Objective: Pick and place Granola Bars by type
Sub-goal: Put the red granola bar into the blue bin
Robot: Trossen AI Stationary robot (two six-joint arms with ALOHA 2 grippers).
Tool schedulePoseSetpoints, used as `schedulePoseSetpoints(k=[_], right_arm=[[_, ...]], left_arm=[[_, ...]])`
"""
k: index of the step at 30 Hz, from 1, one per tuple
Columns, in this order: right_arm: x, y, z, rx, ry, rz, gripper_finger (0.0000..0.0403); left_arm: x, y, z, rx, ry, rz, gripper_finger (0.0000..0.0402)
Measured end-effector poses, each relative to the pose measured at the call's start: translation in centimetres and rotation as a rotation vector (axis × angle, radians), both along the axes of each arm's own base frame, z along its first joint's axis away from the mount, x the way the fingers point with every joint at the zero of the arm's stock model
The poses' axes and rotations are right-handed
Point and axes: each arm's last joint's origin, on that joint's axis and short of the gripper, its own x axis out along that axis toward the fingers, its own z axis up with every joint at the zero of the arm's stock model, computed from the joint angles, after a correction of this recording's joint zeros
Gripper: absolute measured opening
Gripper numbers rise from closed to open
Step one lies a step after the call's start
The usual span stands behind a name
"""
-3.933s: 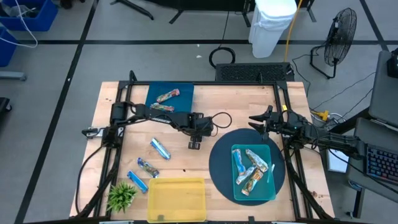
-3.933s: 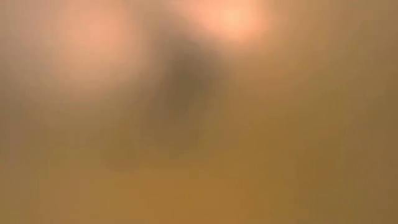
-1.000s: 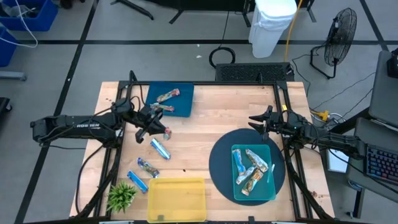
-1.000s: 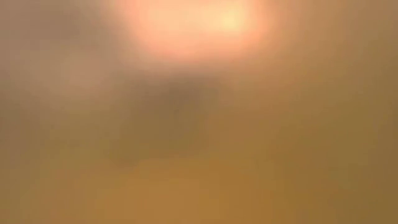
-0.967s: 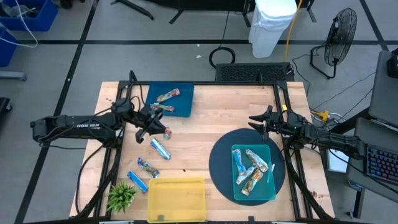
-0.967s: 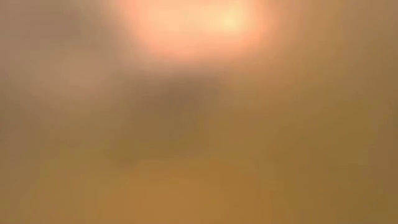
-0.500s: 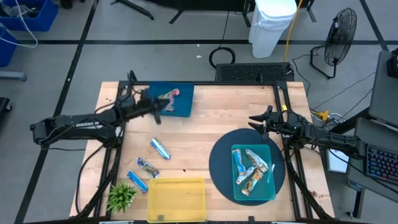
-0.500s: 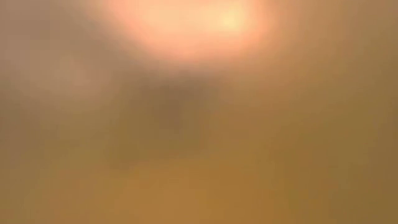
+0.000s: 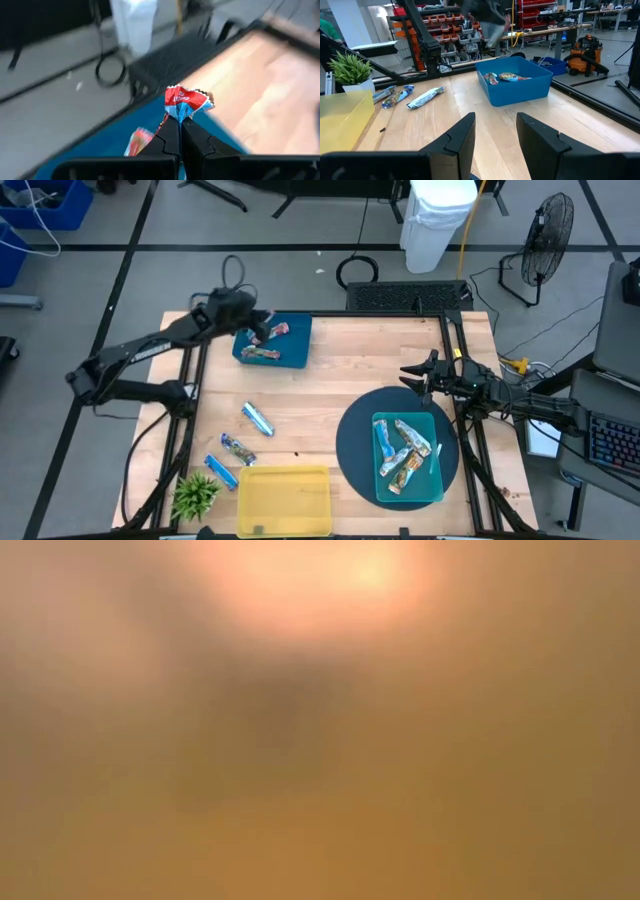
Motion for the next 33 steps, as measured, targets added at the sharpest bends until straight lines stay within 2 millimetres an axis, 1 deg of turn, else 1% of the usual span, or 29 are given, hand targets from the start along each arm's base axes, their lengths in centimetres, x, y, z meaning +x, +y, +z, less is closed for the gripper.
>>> schedulePoseSetpoints(k=[3,6,10,13,18,22,24,28,33], right_arm=[[0.0,0.0,0.0,0.000,0.000,0.000,0.0135],[0.0,0.0,0.0,0.000,0.000,0.000,0.0135],[0.0,0.0,0.0,0.000,0.000,0.000,0.0135],[0.0,0.0,0.0,0.000,0.000,0.000,0.0135],[0.0,0.0,0.0,0.000,0.000,0.000,0.0135],[0.0,0.0,0.0,0.000,0.000,0.000,0.0135],[0.0,0.0,0.0,0.000,0.000,0.000,0.0135],[0.0,0.0,0.0,0.000,0.000,0.000,0.0134],[0.0,0.0,0.0,0.000,0.000,0.000,0.0134]], left_arm=[[0.8,1.3,-1.9,-0.106,0.104,0.029,0.0005],[1.7,2.1,-4.0,-0.195,0.169,0.003,0.0004],[2.9,2.5,-6.4,-0.299,0.203,-0.068,0.0011],[3.5,2.4,-7.5,-0.341,0.224,-0.093,0.0013],[4.1,1.9,-7.9,-0.346,0.235,-0.117,0.0015],[4.5,1.6,-7.8,-0.323,0.227,-0.144,0.0017],[4.8,1.5,-7.7,-0.305,0.221,-0.158,0.0025],[5.1,1.3,-7.5,-0.282,0.203,-0.168,0.0061],[5.4,0.9,-7.3,-0.267,0.196,-0.202,0.0125]])
